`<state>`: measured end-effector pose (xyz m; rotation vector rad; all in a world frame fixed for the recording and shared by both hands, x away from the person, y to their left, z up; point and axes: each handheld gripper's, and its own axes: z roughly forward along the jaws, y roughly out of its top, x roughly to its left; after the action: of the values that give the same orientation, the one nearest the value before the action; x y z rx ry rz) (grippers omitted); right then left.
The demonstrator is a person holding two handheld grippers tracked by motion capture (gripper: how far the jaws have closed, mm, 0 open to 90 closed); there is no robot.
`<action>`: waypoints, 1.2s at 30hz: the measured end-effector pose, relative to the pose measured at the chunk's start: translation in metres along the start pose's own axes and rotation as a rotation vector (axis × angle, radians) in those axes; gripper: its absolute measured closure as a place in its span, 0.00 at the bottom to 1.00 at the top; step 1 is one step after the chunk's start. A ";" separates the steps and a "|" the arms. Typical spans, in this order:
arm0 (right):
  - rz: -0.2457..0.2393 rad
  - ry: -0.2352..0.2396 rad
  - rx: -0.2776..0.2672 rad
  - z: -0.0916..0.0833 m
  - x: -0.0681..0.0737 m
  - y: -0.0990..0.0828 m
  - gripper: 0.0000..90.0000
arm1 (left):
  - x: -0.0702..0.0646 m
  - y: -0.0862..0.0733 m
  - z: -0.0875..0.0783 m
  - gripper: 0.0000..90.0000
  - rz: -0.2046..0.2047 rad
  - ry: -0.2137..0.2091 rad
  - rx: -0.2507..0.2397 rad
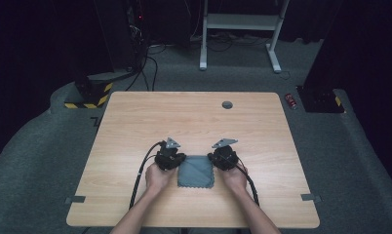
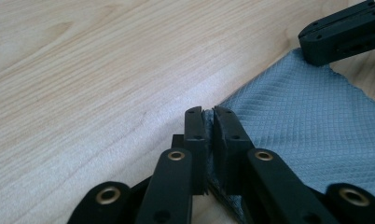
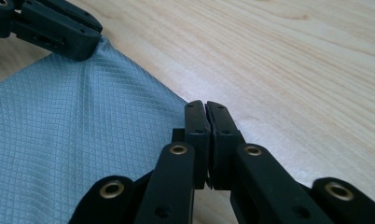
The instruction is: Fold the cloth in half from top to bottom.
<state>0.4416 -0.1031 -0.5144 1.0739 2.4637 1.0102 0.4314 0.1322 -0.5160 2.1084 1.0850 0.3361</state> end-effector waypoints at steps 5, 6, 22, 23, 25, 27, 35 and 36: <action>0.025 -0.054 -0.015 0.003 -0.008 0.012 0.98 | 0.005 0.013 0.009 0.95 -0.007 0.023 -0.007; 0.034 -0.061 -0.012 0.004 -0.010 0.014 0.98 | 0.007 0.016 0.012 0.95 -0.013 0.029 -0.010; 0.012 -0.019 -0.037 -0.008 0.008 0.001 0.77 | -0.019 -0.012 -0.012 0.58 0.005 0.038 0.027; 0.013 -0.017 -0.023 -0.009 0.009 -0.003 0.77 | -0.020 -0.015 -0.013 0.58 0.013 0.044 0.016; 0.006 -0.033 -0.005 -0.008 0.007 -0.008 0.77 | -0.021 -0.019 -0.016 0.57 0.013 0.050 0.010; 0.019 -0.031 -0.013 -0.008 0.002 -0.012 0.76 | -0.022 -0.023 -0.019 0.57 0.031 0.060 0.010; 0.066 -0.024 -0.044 -0.018 -0.004 -0.018 0.73 | -0.017 -0.031 -0.032 0.50 -0.007 0.019 -0.027; 0.073 -0.021 -0.049 -0.020 -0.005 -0.018 0.71 | -0.016 -0.032 -0.035 0.49 -0.015 0.014 -0.043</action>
<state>0.4254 -0.1248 -0.5127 1.1599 2.3858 1.0693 0.3847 0.1488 -0.5126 2.0624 1.0915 0.3638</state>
